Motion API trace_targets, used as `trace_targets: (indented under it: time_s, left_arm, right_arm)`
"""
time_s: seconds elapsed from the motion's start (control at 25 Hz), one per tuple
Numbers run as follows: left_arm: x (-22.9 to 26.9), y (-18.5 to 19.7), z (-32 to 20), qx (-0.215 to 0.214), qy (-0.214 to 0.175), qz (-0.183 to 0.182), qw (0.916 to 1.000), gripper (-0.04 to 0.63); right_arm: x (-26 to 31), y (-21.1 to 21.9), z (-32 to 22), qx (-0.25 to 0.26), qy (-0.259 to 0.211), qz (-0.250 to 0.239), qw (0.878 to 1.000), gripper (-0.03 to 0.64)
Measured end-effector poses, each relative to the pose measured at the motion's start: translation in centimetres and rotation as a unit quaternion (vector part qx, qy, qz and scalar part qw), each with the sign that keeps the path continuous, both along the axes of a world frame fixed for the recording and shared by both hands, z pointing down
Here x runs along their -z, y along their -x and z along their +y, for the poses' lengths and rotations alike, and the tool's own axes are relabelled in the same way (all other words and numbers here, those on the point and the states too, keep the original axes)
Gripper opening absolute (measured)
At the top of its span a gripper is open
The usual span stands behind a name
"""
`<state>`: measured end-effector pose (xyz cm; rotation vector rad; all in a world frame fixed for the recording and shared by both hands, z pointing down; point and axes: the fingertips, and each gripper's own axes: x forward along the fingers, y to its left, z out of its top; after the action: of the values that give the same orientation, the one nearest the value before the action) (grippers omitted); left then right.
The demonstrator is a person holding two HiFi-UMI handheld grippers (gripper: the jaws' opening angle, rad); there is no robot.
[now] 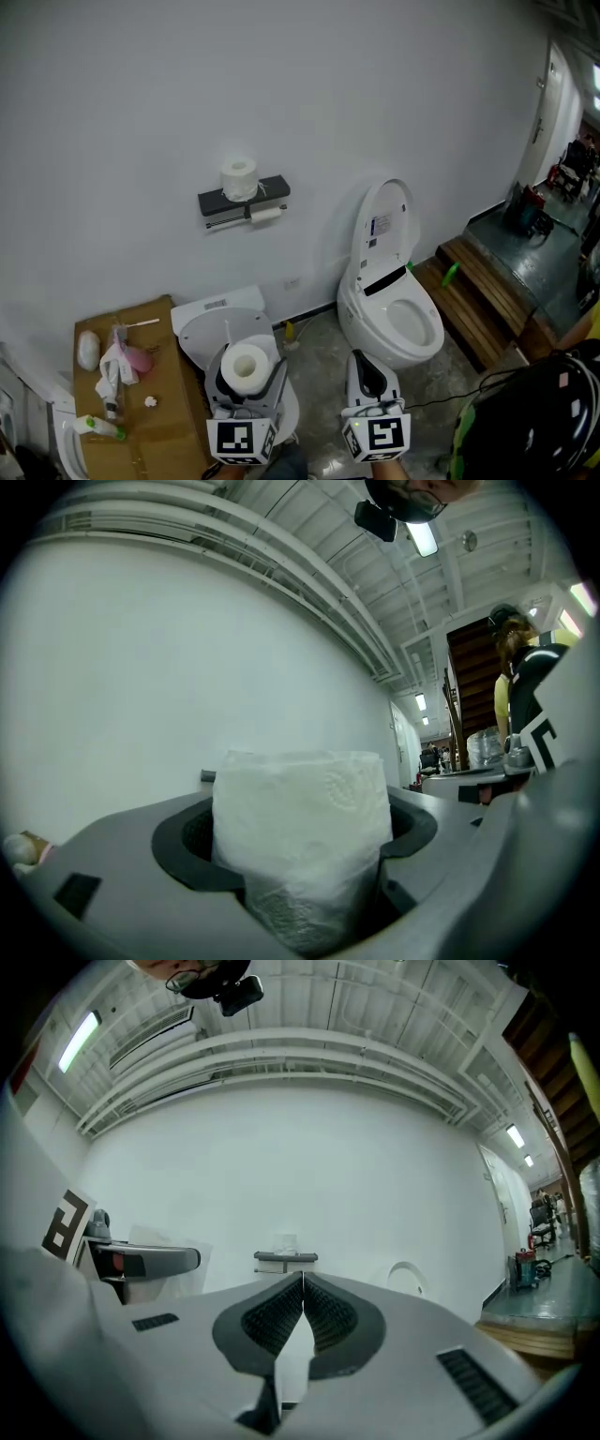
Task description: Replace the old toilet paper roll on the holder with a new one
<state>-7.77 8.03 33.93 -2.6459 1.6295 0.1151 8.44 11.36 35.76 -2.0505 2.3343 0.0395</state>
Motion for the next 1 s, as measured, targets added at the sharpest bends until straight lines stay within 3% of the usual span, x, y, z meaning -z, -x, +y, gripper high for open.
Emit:
trace_targets:
  time_s: [0.48, 0.72, 1.0]
  left_arm:
    - [-0.8, 3.1, -16.9, 0.03, 0.007, 0.002, 0.9995, 0.44]
    - [-0.8, 4.3, -22.5, 0.049, 0.004, 0.006, 0.9988, 0.44]
    - [-1.7, 2.9, -27.4, 0.074, -0.001, -0.009, 0.9972, 0.44]
  right_arm:
    - [0.2, 3.7, -18.4, 0.041, 0.024, 0.009, 0.999, 0.017]
    - [0.2, 5.0, -24.8, 0.061, 0.027, 0.0, 0.998, 0.017]
    - [-1.0, 4.4, -31.3, 0.095, 0.034, -0.016, 0.995, 0.017]
